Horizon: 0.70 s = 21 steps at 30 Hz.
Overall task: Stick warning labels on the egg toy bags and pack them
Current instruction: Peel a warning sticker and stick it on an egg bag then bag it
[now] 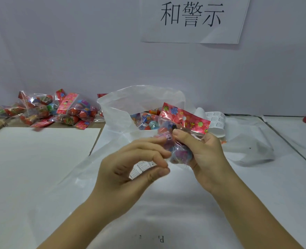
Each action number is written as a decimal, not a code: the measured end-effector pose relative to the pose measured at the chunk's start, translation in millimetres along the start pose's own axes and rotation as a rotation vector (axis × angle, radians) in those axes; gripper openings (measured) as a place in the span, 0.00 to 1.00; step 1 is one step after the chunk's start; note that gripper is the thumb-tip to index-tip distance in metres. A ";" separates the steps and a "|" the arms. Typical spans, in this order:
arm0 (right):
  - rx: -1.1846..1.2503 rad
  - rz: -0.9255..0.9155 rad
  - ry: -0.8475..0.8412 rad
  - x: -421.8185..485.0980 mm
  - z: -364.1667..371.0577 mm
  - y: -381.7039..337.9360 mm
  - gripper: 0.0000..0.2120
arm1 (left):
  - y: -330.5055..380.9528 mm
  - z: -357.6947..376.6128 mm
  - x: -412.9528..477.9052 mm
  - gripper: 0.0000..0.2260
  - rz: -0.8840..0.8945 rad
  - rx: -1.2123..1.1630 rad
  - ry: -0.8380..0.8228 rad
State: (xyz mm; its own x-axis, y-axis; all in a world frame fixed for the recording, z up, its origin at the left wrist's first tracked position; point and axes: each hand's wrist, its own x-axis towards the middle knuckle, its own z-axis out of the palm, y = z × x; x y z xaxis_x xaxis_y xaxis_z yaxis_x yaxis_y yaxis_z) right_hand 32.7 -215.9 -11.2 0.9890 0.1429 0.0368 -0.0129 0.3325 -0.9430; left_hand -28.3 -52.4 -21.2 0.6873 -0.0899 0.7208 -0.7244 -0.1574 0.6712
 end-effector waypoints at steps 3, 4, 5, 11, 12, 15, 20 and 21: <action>0.009 0.033 -0.023 0.5 -1.3 -1.4 0.18 | -2.7 -7.1 4.6 0.09 -0.069 -0.097 0.035; 0.010 0.043 -0.038 0.1 -0.5 -1.5 0.18 | -3.4 -10.6 6.5 0.17 -0.097 -0.097 0.041; 0.020 0.055 -0.056 -0.8 -0.1 -1.1 0.18 | -3.8 -13.6 7.6 0.24 -0.117 -0.067 0.033; 0.063 0.217 -0.136 -3.0 1.5 1.7 0.17 | -7.1 -13.5 7.4 0.14 -0.125 0.132 0.020; 0.060 0.240 -0.141 -3.4 1.6 1.8 0.15 | -7.3 -12.0 7.2 0.12 -0.127 0.113 0.038; 0.049 0.308 -0.150 -4.6 3.1 2.5 0.09 | -4.9 -10.2 7.4 0.09 -0.111 0.040 0.046; 0.056 0.531 -0.170 -3.7 5.0 2.6 0.14 | 2.1 -6.5 2.6 0.04 -0.069 0.037 -0.038; 0.077 0.575 -0.169 -3.0 5.7 3.2 0.16 | 3.6 -4.6 1.0 0.04 -0.059 0.035 -0.057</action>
State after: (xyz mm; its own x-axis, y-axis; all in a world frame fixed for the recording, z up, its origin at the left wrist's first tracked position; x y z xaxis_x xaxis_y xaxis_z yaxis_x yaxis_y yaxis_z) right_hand 28.9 -209.9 -12.4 0.7832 0.4642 -0.4137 -0.5555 0.2234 -0.8009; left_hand -30.5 -48.6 -17.3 0.7311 -0.1353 0.6687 -0.6813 -0.1986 0.7046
